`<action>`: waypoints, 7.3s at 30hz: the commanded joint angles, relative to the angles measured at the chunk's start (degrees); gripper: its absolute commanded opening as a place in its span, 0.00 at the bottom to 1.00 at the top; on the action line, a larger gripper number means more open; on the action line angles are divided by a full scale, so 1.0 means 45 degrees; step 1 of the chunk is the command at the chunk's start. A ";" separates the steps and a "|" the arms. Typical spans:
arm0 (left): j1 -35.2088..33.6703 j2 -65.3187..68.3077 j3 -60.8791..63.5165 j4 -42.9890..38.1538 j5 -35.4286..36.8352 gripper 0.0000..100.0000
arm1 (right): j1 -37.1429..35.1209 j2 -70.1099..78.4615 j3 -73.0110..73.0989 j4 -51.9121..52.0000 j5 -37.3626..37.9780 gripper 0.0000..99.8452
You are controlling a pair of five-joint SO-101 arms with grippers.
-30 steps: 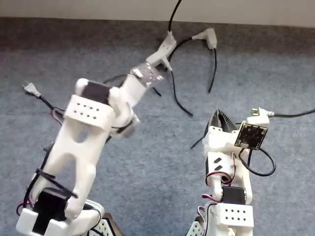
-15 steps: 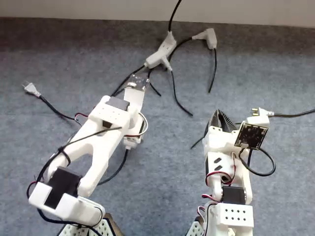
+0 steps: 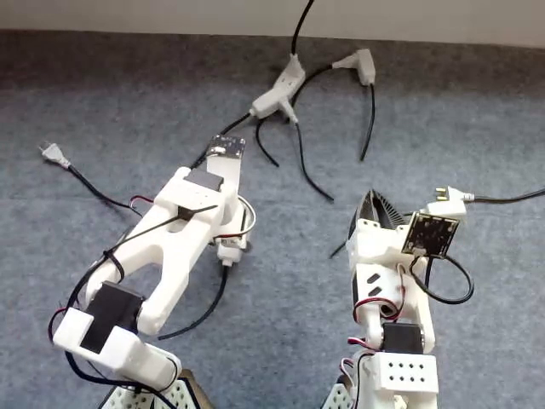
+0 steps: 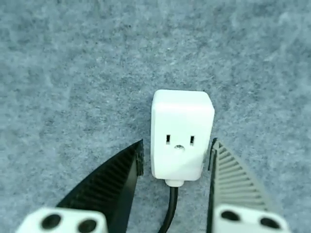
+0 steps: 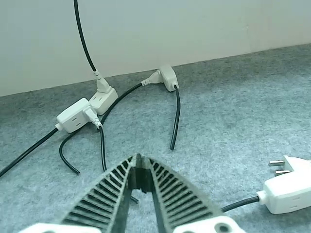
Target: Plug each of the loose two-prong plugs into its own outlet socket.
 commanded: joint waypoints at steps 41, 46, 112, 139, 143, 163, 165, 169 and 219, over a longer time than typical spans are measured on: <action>0.0303 0.0068 -0.0928 0.0703 -0.0821 0.27 | -0.0127 -0.0205 0.1748 0.0029 0.0156 0.01; 0.1006 0.0049 -0.0420 0.0371 -0.0821 0.27 | -0.0127 -0.0205 0.1748 0.0029 0.0156 0.01; -0.1377 -0.0733 -0.0029 0.0020 -0.1407 0.27 | -0.0147 -0.0205 0.1748 0.0010 0.0156 0.01; 0.0889 -0.3741 -0.0674 0.1817 -0.1465 0.27 | -0.0381 -0.0205 0.1748 0.0010 0.0156 0.01; 0.0928 -0.3468 0.0518 0.0703 -0.1504 0.27 | -0.0381 -0.0205 0.1768 0.0010 0.0156 0.01; -0.0225 -0.2471 0.1416 -0.0899 -0.2286 0.27 | -0.0381 -0.0205 0.1788 0.0010 0.0156 0.01; -0.0166 -0.2471 0.1416 -0.0899 -0.2266 0.27 | -0.0381 -0.0205 0.1788 0.0010 0.0156 0.01; -0.0244 -0.2471 0.1495 -0.1211 -0.2266 0.27 | -0.0381 -0.0205 0.1788 0.0010 0.0156 0.01; -0.3761 -0.0947 -0.1006 -0.1602 -0.3009 0.27 | -0.0400 -0.0205 0.1788 -0.0010 0.0156 0.01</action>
